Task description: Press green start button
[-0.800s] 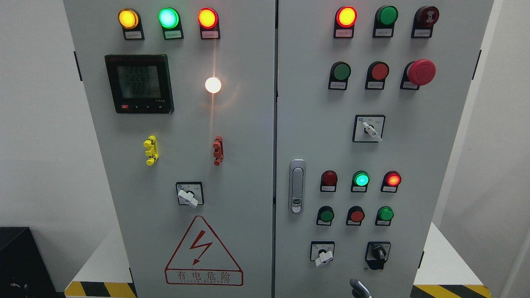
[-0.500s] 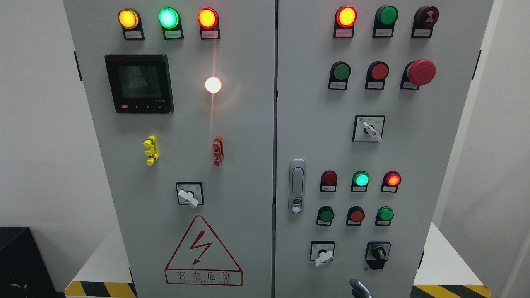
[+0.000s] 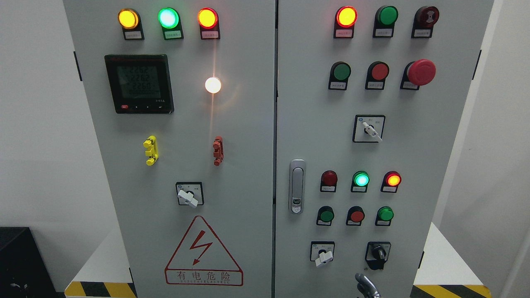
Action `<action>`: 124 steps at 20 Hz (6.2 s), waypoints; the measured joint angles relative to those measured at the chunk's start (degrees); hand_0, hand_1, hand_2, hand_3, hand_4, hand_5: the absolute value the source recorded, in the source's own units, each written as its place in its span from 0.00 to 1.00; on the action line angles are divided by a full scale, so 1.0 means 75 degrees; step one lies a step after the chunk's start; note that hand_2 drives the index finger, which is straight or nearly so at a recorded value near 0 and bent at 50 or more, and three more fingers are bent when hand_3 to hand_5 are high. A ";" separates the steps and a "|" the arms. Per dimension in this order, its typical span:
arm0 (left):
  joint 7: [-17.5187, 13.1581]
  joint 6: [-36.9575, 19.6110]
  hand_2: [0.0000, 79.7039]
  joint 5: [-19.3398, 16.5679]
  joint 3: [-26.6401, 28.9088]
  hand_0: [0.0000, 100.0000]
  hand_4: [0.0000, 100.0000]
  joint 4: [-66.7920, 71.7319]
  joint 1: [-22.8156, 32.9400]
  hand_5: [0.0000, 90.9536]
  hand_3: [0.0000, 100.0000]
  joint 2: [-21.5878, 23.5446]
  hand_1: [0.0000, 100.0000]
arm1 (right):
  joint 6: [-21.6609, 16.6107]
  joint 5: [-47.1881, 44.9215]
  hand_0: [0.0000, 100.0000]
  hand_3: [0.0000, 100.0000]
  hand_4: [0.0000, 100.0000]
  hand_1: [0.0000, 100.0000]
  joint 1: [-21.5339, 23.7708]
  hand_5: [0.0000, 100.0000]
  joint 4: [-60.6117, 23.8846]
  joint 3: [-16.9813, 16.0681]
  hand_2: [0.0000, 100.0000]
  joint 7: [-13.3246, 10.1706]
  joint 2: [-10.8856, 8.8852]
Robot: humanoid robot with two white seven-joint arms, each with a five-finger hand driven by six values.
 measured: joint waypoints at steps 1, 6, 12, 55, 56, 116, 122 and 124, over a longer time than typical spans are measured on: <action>0.0000 0.0000 0.00 0.0000 0.0000 0.12 0.00 0.0000 0.0000 0.00 0.00 0.0000 0.56 | -0.0021 0.0120 0.03 0.34 0.32 0.37 -0.0020 0.18 -0.0049 0.0000 0.00 -0.0056 0.0000; 0.0000 0.0000 0.00 0.0000 0.0000 0.12 0.00 0.0000 0.0000 0.00 0.00 0.0000 0.56 | -0.0359 0.1169 0.12 0.58 0.58 0.36 -0.0123 0.55 -0.0236 0.0008 0.00 -0.0511 0.0000; 0.0000 0.0000 0.00 0.0000 0.0000 0.12 0.00 0.0000 0.0000 0.00 0.00 0.0000 0.56 | -0.0589 0.3166 0.14 0.73 0.75 0.34 -0.0289 0.82 -0.0373 0.0027 0.00 -0.1413 0.0004; 0.0000 0.0000 0.00 0.0000 0.0000 0.12 0.00 0.0000 0.0000 0.00 0.00 0.0000 0.56 | -0.0318 0.9735 0.36 0.80 0.80 0.32 -0.2481 0.92 0.1694 -0.0047 0.00 -0.3124 0.0032; 0.0000 0.0000 0.00 0.0000 0.0000 0.12 0.00 0.0000 0.0000 0.00 0.00 0.0001 0.56 | -0.0313 0.9738 0.36 0.80 0.80 0.32 -0.2523 0.92 0.1750 -0.0044 0.00 -0.3125 0.0033; 0.0000 0.0000 0.00 0.0000 0.0000 0.12 0.00 0.0000 0.0000 0.00 0.00 0.0000 0.56 | -0.0529 0.6913 0.44 0.50 0.50 0.27 -0.1938 0.56 0.1161 0.0001 0.00 -0.2833 0.0070; 0.0000 0.0000 0.00 0.0000 0.0000 0.12 0.00 0.0000 0.0000 0.00 0.00 0.0000 0.56 | -0.0594 0.4839 0.00 0.22 0.21 0.21 -0.1352 0.27 0.0675 0.0055 0.00 -0.2088 0.0069; 0.0000 0.0000 0.00 0.0000 0.0000 0.12 0.00 0.0000 0.0000 0.00 0.00 0.0000 0.56 | -0.0594 0.4163 0.00 0.19 0.17 0.19 -0.1151 0.22 0.0500 0.0074 0.00 -0.1899 0.0067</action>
